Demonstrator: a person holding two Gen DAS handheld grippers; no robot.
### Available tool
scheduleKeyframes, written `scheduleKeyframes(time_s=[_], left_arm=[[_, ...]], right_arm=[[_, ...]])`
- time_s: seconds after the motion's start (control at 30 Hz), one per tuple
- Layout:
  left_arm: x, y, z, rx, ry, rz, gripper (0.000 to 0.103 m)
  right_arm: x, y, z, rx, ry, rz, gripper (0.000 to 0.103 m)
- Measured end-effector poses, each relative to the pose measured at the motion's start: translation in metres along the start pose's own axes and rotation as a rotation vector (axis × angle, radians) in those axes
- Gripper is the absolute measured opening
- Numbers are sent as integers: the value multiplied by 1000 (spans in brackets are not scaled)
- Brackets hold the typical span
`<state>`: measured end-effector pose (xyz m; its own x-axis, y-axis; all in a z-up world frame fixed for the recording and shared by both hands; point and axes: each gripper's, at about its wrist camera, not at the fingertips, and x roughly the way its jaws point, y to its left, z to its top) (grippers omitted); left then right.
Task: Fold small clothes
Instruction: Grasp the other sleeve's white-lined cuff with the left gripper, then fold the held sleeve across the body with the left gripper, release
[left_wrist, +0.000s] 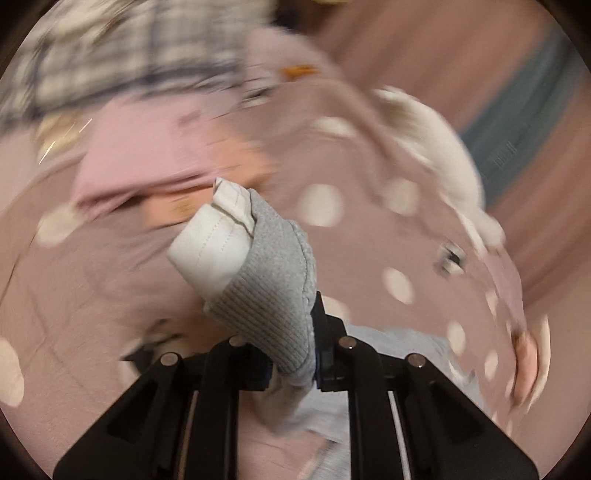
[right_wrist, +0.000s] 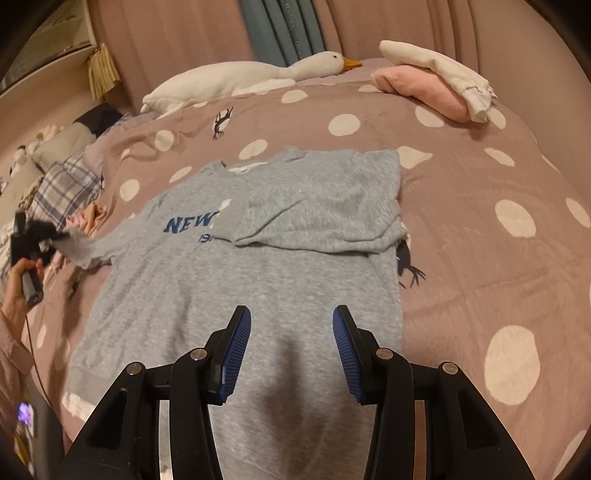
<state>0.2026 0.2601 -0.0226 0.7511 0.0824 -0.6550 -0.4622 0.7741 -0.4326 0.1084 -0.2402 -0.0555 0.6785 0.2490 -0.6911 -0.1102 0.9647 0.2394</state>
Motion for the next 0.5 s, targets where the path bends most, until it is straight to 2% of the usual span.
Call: scheduleKeyframes(time_s=[0.07, 0.2, 0.33, 0.37, 0.4, 0.47, 0.5], left_arm=[[-4, -49, -16, 145, 3, -35, 15], [1, -117, -60, 322, 59, -101, 16], [20, -163, -114, 476, 147, -132, 17], [26, -169, -128, 511, 180, -135, 27], [32, -175, -142, 550, 220, -129, 49], [38, -179, -160, 605, 232, -101, 80], [38, -181, -161, 616, 219, -104, 81]], right_arm=[[-2, -3, -3, 12, -3, 13, 45], [-5, -6, -8, 17, -4, 16, 45], [-6, -10, -12, 26, -2, 21, 45], [-7, -13, -13, 33, 1, 20, 45], [-7, -15, -14, 38, 5, 17, 45], [-9, -20, -16, 51, 8, 12, 45], [-9, -22, -16, 55, 8, 12, 45]])
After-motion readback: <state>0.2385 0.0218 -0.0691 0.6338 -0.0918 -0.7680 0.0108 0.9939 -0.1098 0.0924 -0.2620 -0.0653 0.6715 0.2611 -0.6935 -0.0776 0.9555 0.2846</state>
